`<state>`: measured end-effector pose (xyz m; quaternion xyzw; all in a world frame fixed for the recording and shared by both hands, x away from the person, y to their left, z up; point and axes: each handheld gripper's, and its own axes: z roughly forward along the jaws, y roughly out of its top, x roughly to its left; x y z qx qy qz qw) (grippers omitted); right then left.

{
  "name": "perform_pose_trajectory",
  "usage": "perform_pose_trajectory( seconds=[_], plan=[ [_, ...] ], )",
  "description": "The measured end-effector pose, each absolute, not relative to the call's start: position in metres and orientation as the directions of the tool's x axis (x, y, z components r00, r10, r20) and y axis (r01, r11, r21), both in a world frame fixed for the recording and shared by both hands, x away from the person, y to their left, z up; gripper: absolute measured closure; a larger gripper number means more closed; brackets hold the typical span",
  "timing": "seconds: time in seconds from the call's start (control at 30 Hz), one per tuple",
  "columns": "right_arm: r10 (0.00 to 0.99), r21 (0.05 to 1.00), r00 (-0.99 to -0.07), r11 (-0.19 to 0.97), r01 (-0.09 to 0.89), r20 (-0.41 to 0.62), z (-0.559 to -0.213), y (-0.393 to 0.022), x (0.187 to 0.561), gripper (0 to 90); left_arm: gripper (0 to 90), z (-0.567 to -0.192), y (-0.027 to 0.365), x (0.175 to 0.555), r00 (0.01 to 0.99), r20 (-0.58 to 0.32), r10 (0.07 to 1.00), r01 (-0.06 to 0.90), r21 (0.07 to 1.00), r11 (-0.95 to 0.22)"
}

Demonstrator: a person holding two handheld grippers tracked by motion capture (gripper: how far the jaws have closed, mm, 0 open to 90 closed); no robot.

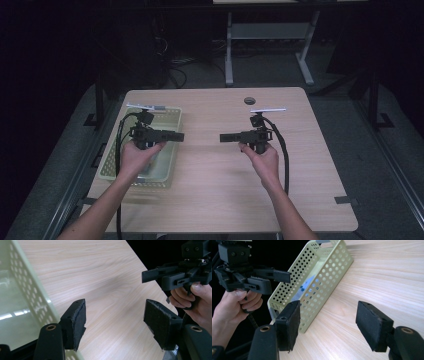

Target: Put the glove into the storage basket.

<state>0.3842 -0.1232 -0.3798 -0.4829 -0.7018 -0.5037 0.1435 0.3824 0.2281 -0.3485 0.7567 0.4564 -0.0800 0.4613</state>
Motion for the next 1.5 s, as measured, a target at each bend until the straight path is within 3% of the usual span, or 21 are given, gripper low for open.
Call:
perform_pose_trajectory(
  seconds=[1.5],
  plan=[
    [0.565, 0.526, -0.391, -0.092, 0.845, 0.726, -0.406, -0.200, 0.357, 30.0, 31.4, -0.374, 0.155, 0.363, 0.644, -0.544, 0.537, 0.741, 0.618, -0.263]
  ],
)
